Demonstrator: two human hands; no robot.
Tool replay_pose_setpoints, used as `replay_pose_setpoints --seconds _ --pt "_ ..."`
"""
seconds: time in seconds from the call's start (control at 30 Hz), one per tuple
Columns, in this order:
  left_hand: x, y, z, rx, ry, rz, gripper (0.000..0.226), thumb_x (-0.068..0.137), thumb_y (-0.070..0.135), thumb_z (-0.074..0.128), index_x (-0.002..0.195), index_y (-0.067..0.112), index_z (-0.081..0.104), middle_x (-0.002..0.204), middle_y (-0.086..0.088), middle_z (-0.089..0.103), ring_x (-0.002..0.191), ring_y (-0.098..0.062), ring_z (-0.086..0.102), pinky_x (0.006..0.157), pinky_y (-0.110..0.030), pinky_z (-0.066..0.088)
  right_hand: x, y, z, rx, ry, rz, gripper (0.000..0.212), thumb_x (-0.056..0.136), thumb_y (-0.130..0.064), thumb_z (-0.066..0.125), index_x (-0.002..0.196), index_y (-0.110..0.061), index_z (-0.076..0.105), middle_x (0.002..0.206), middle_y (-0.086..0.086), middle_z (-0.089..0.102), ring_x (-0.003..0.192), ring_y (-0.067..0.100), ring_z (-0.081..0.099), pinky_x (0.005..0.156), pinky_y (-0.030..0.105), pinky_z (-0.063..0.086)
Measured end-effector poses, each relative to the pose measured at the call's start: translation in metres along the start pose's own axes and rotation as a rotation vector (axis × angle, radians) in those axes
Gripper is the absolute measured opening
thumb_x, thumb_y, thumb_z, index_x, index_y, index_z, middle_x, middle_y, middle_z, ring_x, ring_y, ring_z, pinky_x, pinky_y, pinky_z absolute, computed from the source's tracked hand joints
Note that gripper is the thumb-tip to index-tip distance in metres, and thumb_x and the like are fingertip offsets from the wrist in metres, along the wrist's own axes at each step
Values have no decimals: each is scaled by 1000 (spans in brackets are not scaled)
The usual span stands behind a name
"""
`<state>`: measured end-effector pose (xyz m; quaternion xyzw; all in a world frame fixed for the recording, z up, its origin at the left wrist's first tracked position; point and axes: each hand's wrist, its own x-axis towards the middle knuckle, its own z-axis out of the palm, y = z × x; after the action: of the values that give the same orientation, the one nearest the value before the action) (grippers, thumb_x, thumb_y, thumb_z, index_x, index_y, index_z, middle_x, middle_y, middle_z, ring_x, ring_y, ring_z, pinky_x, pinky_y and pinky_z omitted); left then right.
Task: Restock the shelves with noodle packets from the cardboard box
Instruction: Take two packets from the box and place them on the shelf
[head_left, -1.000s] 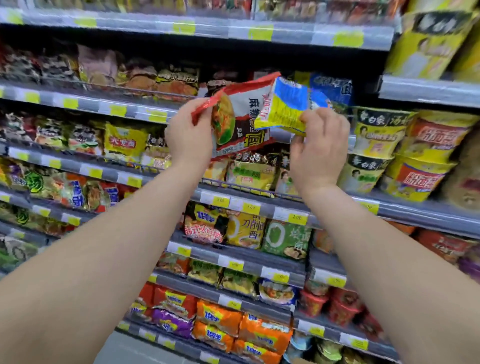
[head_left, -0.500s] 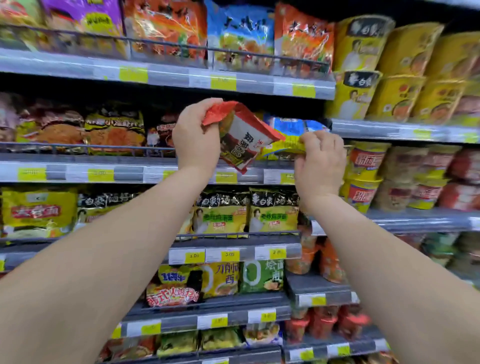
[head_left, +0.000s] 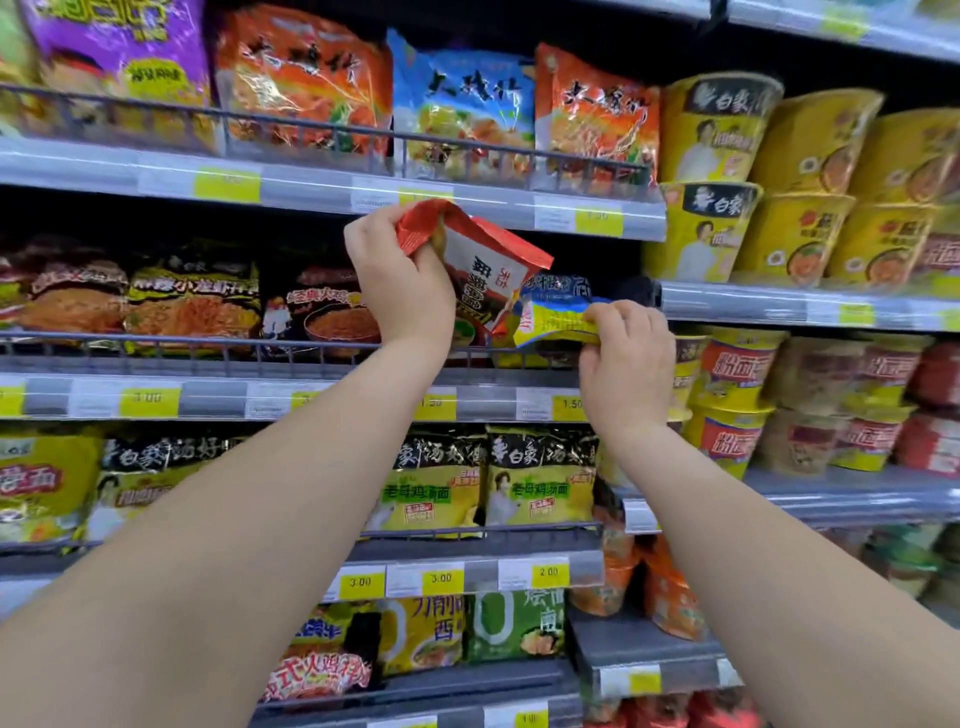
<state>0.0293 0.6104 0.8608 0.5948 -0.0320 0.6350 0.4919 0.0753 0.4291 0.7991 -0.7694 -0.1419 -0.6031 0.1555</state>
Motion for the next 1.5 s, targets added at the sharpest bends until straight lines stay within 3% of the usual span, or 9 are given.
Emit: replay_pose_setpoints --seconds 0.3,0.6,0.73,0.83,0.93,1.07,1.2,1.33,1.5 --pt "-28 -32 -4 127 -57 -71 21 91 0 48 106 6 61 108 -4 41 86 -2 43 79 3 28 4 1 11 8 122 5 39 71 5 54 107 -9 63 103 10 63 94 34 54 88 37 31" --pt "-14 -32 -6 279 -57 -81 18 92 17 56 110 19 58 112 0 44 105 -17 46 80 -18 31 31 -12 5 -22 7 112 35 83 -4 52 116 -14 58 129 18 46 123 39 34 110 49 20" --pt "-10 -33 -9 255 51 -110 26 84 13 64 101 13 44 109 -5 44 90 -18 45 72 -23 35 29 -21 10 -61 -2 217 34 85 -17 61 117 -9 52 117 17 49 111 38 43 97 46 29" --pt "-19 -38 -12 198 -65 -104 25 85 12 61 90 16 37 91 -9 51 72 -20 47 62 -33 41 15 -28 16 50 21 217 26 83 -15 64 105 -4 55 99 16 55 92 35 50 79 43 39" --pt "-32 -47 -14 330 -240 13 17 88 25 59 94 17 44 91 -2 55 76 -18 51 63 -31 42 -5 -32 30 111 -74 126 28 85 -20 62 109 -6 58 106 16 57 98 36 52 82 45 43" --pt "-30 -65 -8 686 -506 273 30 94 37 47 115 20 60 123 -3 57 114 -24 54 94 -39 40 -10 -31 46 96 -219 55 41 91 -36 49 125 -15 56 131 16 50 118 38 44 100 54 36" --pt "-21 -74 2 1019 -719 224 46 97 52 28 132 32 51 147 -8 39 127 -32 42 102 -45 33 9 -27 53 26 -412 61 48 96 -45 39 137 -21 46 138 13 44 126 37 36 106 52 29" --pt "-17 -76 6 1123 -772 232 50 97 56 21 133 36 48 146 -5 40 126 -34 40 101 -46 31 19 -23 59 -19 -553 -18 50 98 -49 28 139 -24 41 142 10 42 122 35 40 104 48 31" --pt "-15 -75 -1 1024 -777 209 45 97 51 28 134 34 47 149 -5 37 132 -32 36 106 -45 28 18 -20 60 68 -523 -17 47 97 -49 30 133 -25 48 134 7 50 116 32 44 102 46 32"
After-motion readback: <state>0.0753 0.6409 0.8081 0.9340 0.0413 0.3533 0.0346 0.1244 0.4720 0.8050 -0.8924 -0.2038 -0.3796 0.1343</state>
